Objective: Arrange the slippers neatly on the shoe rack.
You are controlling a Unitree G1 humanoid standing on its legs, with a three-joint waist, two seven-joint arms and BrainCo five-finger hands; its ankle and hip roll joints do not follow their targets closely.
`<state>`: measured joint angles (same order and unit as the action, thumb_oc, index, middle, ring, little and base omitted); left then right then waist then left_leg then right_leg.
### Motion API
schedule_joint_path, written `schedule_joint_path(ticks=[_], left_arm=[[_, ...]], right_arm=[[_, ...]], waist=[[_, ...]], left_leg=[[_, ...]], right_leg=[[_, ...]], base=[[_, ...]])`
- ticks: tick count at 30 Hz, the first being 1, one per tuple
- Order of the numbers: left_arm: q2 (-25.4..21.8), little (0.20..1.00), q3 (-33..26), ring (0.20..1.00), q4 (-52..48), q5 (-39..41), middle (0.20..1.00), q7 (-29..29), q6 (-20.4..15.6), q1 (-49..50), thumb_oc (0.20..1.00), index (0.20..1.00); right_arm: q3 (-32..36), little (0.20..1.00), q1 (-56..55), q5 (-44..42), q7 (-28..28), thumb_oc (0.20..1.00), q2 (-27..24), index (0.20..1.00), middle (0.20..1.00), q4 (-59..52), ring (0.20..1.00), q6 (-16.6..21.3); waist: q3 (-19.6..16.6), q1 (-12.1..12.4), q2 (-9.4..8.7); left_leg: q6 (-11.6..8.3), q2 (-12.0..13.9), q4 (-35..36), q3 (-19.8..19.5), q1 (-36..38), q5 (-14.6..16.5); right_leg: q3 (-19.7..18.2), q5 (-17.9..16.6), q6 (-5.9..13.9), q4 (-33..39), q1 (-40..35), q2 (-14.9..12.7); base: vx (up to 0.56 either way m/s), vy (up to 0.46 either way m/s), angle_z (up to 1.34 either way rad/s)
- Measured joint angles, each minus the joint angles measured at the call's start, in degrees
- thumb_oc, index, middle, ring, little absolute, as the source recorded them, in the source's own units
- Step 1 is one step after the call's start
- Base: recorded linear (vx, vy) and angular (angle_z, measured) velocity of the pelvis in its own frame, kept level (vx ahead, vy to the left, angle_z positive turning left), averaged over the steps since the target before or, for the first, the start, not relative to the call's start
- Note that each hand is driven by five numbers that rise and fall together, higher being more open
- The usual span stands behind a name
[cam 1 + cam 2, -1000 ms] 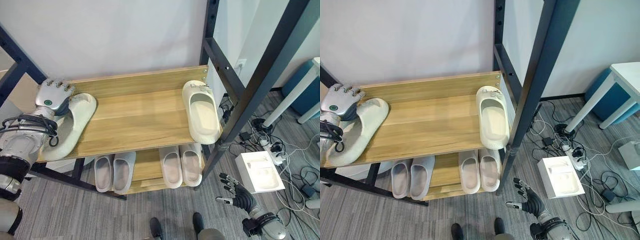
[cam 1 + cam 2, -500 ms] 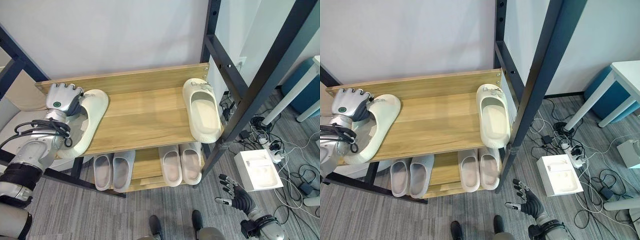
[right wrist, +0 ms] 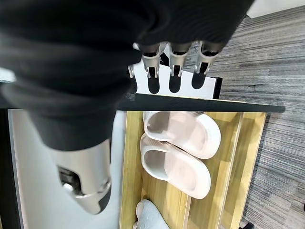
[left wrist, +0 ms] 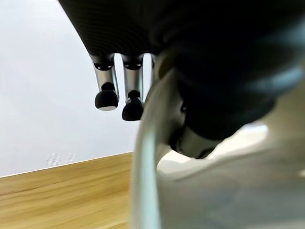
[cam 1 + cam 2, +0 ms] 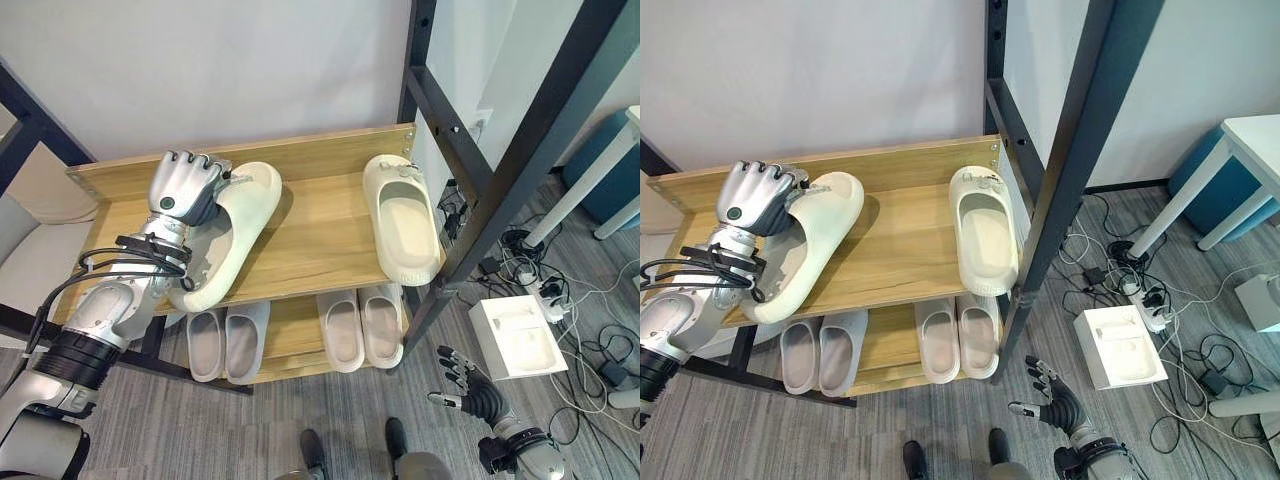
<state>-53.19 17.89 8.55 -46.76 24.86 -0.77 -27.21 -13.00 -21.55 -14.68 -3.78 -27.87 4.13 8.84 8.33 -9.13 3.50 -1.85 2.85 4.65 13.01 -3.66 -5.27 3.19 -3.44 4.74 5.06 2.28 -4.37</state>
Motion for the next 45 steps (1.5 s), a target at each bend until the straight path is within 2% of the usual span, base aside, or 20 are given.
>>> schedule_joint_path(ticks=[5,7,9,15,16,17,23,25,27,29,30,32,33,37,39,40,41,43,45], left_arm=[[0.9,0.2,3.2,0.2,0.7,-1.4,0.2,0.0,-0.1,-3.4,0.2,0.2],[1.5,0.2,7.9,0.2,1.8,-1.7,0.2,-0.2,-0.1,-7.8,0.2,0.2],[2.5,0.2,9.6,0.2,3.2,-1.7,0.2,-0.5,-0.1,-10.5,0.2,0.2],[7.3,0.2,17.1,0.2,10.3,-1.6,0.2,-2.5,0.0,-20.7,0.2,0.2],[7.6,0.231,17.6,0.231,12.1,-1.6,0.231,-2.5,0.1,-21.2,0.231,0.231],[7.6,1.0,17.7,1.0,12.8,-1.6,1.0,-2.5,0.1,-21.3,1.0,1.0],[8.0,1.0,17.8,1.0,13.9,-0.4,1.0,-6.8,0.7,-22.9,1.0,1.0],[8.0,1.0,16.4,1.0,11.1,0.7,1.0,-7.6,0.7,-21.6,1.0,1.0],[9.4,1.0,8.8,1.0,3.2,2.0,1.0,-8.1,0.5,-15.1,1.0,1.0],[10.3,1.0,5.0,1.0,-0.4,4.6,1.0,-8.2,0.1,-11.1,1.0,1.0],[11.2,1.0,1.6,1.0,-3.2,7.2,1.0,-8.3,-0.1,-7.9,1.0,1.0],[12.2,1.0,-1.9,1.0,-4.8,12.6,1.0,-8.6,-0.8,-4.9,1.0,1.0],[14.7,1.0,-5.9,1.0,-6.9,16.9,1.0,-8.5,-1.5,-1.5,1.0,1.0],[16.3,1.0,-6.8,1.0,-9.1,30.3,1.0,-9.5,-3.9,5.8,1.0,1.0],[17.9,1.0,-7.1,1.0,-11.2,41.4,1.0,-12.1,-5.1,13.0,1.0,1.0],[17.9,1.0,-7.0,1.0,-11.2,42.5,1.0,-12.8,-5.0,14.0,1.0,1.0],[18.2,1.0,-6.7,1.0,-11.1,51.0,1.0,-14.7,-5.4,16.3,1.0,1.0],[18.6,1.0,-6.2,1.0,-11.2,57.2,1.0,-16.9,-5.5,18.9,1.0,1.0],[19.1,1.0,-5.2,1.0,-12.2,67.8,1.0,-18.3,-6.7,22.4,1.0,1.0]], right_arm=[[0.0,1.0,0.1,-0.1,0.5,1.0,0.0,1.0,1.0,0.0,1.0,0.0],[0.0,1.0,0.1,-0.1,0.7,1.0,-0.1,1.0,1.0,0.0,1.0,0.0],[0.0,1.0,0.5,-0.1,0.7,1.0,0.0,1.0,1.0,0.0,1.0,0.0],[0.3,1.0,1.5,-1.3,1.2,1.0,-0.2,1.0,1.0,0.0,1.0,-0.1],[0.3,1.0,1.5,-1.9,1.2,1.0,-0.2,1.0,1.0,0.0,1.0,-0.2],[0.3,1.0,1.7,-2.3,1.2,1.0,-0.2,1.0,1.0,0.0,1.0,-0.2],[0.7,1.0,1.8,-2.9,1.2,1.0,-0.1,1.0,1.0,0.1,1.0,-0.3],[0.6,1.0,1.8,-2.9,1.2,1.0,-0.1,1.0,1.0,0.3,1.0,-0.4],[0.7,1.0,1.8,-2.9,1.3,1.0,0.4,1.0,1.0,0.6,1.0,-0.5],[0.6,1.0,2.3,-2.9,1.3,1.0,0.9,1.0,1.0,1.2,1.0,-0.6],[0.6,1.0,2.8,-2.8,1.3,1.0,1.5,1.0,1.0,2.0,1.0,-0.7],[0.4,1.0,3.3,-2.7,1.6,1.0,2.4,1.0,1.0,2.5,1.0,-1.2],[0.5,1.0,3.8,-2.7,1.8,1.0,3.2,1.0,1.0,2.5,1.0,-1.7],[0.5,1.0,3.9,-2.2,1.9,1.0,4.5,1.0,1.0,2.7,1.0,-1.9],[0.7,1.0,3.4,-2.2,1.9,1.0,4.5,1.0,1.0,2.8,1.0,-2.1],[0.7,1.0,3.2,-2.2,1.9,1.0,4.5,1.0,1.0,2.7,1.0,-2.3],[0.8,1.0,3.2,-2.2,1.9,1.0,4.2,1.0,1.0,2.6,1.0,-3.1],[1.0,1.0,2.6,-2.2,1.8,1.0,4.1,1.0,1.0,2.5,1.0,-3.5],[1.1,1.0,1.5,-2.2,1.5,1.0,2.9,1.0,1.0,1.1,1.0,-4.0]], waist=[[0.3,-0.2,0.53],[0.5,-0.5,0.9],[0.7,-0.8,1.22],[1.0,-4.7,2.16],[1.0,-4.7,2.41],[0.9,-4.6,2.51],[0.9,-4.2,2.61],[0.8,-4.1,2.59],[0.8,-3.9,2.47],[0.6,-2.5,2.26],[0.4,-2.3,2.01],[-0.1,-0.4,1.29],[-0.3,-0.2,1.06],[-0.7,1.1,0.42],[-0.8,1.5,0.58],[-0.8,1.6,0.56],[-1.1,1.9,0.81],[-1.4,2.1,1.17],[-1.9,1.5,1.64]], left_leg=[[0.01,0.0,0.0,0.1,0.0,0.0],[0.01,0.0,0.0,0.1,0.0,0.0],[0.01,0.0,0.0,0.2,0.0,0.0],[0.0,0.0,0.0,0.6,0.4,0.0],[-0.01,0.1,0.0,1.0,0.6,0.0],[-0.01,0.1,0.0,1.3,0.7,0.0],[-0.07,0.0,0.4,0.8,0.7,0.1],[0.01,0.0,0.3,0.2,0.8,0.0],[0.01,0.0,0.2,-0.1,0.8,0.0],[0.13,0.0,0.0,-0.7,0.9,-0.1],[0.13,0.0,0.0,-1.2,1.0,-0.1],[0.26,-0.1,0.0,-2.0,0.9,-0.2],[0.26,-0.2,0.0,-2.2,0.9,-0.2],[0.26,-0.2,0.0,-3.1,1.0,-0.3],[0.26,-0.2,0.0,-3.2,1.1,-0.3],[0.25,-0.2,0.0,-3.3,1.1,-0.2],[0.25,-0.2,0.3,-3.3,1.1,-0.2],[0.34,-0.2,0.2,-3.4,0.9,-0.4],[0.34,-0.3,0.3,-3.2,1.3,-0.4]], right_leg=[[-0.1,-0.1,-0.15,0.0,0.1,0.0],[-0.1,-0.2,-0.26,0.0,0.1,0.0],[-0.1,-0.3,-0.41,0.0,0.1,0.0],[-0.8,-0.3,-0.39,0.0,0.1,0.0],[-1.2,-0.3,-0.37,0.0,0.0,0.1],[-1.5,-0.2,-0.29,0.0,0.0,0.1],[-1.3,-0.4,-0.17,0.0,-0.2,0.1],[-0.6,-0.9,-0.86,0.0,-0.9,0.1],[-0.2,-0.9,-0.89,-0.3,-1.2,0.1],[0.3,-0.9,-0.89,-0.3,-1.5,0.2],[0.7,-0.8,-0.92,-0.3,-1.7,0.2],[1.7,-0.5,-0.82,-0.3,-2.1,0.1],[1.8,-0.5,-0.75,-0.3,-2.2,0.0],[3.0,-0.2,-0.59,0.0,-2.9,0.0],[3.0,-0.1,-0.64,0.0,-2.9,-0.1],[3.0,-0.1,-0.65,0.0,-2.9,0.0],[3.0,0.0,-0.53,0.0,-3.0,0.0],[3.1,-0.1,-0.68,-0.1,-2.9,0.0],[2.9,-0.1,-0.65,0.0,-2.9,-0.1]], base=[[0.0,-0.016,0.0],[0.0,-0.016,0.0],[0.0,0.0,0.0],[0.01,-0.033,-0.06],[0.01,-0.043,-0.13],[0.0,-0.038,-0.11],[0.0,-0.039,0.01],[0.0,-0.033,0.13],[0.0,-0.027,0.13],[-0.01,-0.02,0.12],[-0.01,-0.016,0.26],[-0.02,-0.012,0.21],[-0.02,-0.011,0.08],[-0.02,-0.005,0.15],[-0.02,0.004,0.06],[0.0,0.0,0.0],[-0.04,0.004,-0.03],[-0.03,0.014,-0.02],[0.0,0.006,-0.02]])
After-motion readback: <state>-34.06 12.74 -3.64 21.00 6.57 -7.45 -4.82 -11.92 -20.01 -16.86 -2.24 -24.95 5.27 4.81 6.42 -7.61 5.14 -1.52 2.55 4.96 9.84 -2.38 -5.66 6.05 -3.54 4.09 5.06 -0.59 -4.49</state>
